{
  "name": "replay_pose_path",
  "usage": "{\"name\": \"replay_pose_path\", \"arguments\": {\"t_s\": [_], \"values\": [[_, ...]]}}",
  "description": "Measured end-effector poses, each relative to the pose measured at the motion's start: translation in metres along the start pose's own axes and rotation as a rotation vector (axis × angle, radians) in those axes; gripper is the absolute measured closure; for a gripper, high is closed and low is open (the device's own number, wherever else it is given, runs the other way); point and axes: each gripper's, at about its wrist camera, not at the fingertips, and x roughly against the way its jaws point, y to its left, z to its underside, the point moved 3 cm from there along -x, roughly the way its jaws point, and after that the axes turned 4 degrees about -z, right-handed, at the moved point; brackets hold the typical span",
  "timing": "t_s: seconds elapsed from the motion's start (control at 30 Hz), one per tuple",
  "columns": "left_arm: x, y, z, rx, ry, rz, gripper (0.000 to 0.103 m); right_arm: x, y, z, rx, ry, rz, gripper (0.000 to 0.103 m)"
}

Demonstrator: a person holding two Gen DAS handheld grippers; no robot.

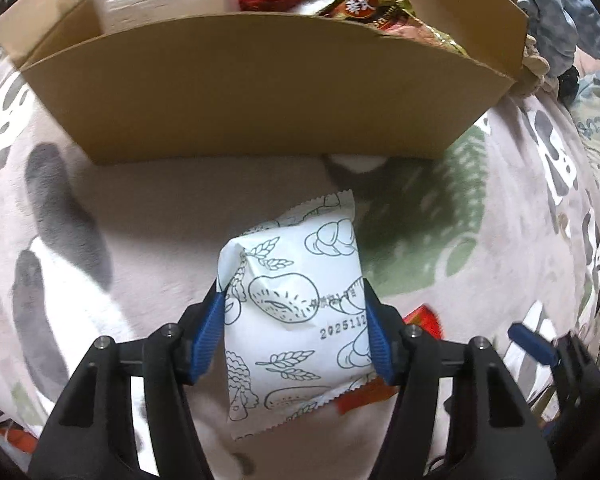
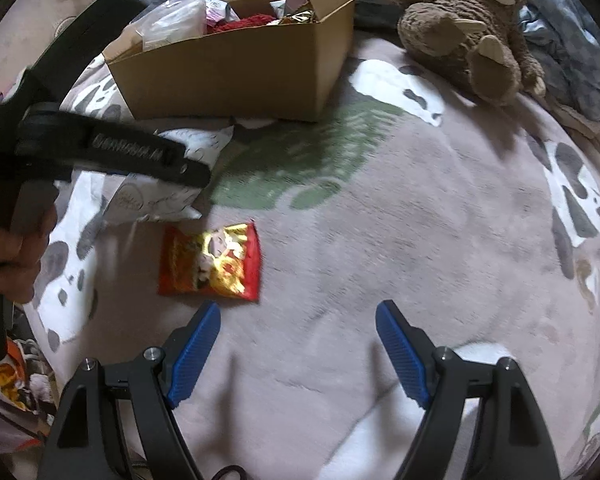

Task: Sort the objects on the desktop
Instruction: 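Grasp the white leaf-print packet with the left tool while the right tool grasps the red candy packet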

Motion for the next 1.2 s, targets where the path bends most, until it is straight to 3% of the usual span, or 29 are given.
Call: {"name": "replay_pose_path", "arguments": {"t_s": [0.17,0.47,0.87,0.93,0.97,1.0,1.07,1.1,1.2], "values": [[0.008,0.013,0.012,-0.021,-0.006,-0.042,0.043,-0.011,0.014,-0.008,0.011,0.01,-0.049,0.022],[0.02,0.042,0.032,-0.036,-0.019,-0.129,0.043,-0.041,0.041,-0.021,0.08,0.046,-0.039,0.022],[0.028,0.045,0.044,-0.088,-0.052,-0.203,0.042,-0.057,0.071,-0.022,0.143,0.064,-0.019,0.019],[0.024,0.042,0.036,-0.078,-0.051,-0.208,0.042,-0.06,0.075,-0.02,0.164,0.062,0.018,0.021],[0.025,0.042,0.037,-0.08,-0.052,-0.212,0.042,-0.06,0.075,-0.019,0.165,0.055,0.019,0.027],[0.021,0.051,0.053,-0.081,-0.055,-0.215,0.042,-0.06,0.075,-0.018,0.162,0.052,0.012,0.032],[0.023,0.052,0.055,-0.086,-0.059,-0.224,0.042,-0.058,0.074,-0.017,0.156,0.051,-0.005,0.038],[0.021,0.071,0.057,-0.087,-0.062,-0.228,0.042,-0.056,0.074,-0.016,0.155,0.052,-0.019,0.042],[0.023,0.08,0.058,-0.087,-0.07,-0.233,0.042,-0.051,0.076,-0.015,0.159,0.052,-0.041,0.046]]}}
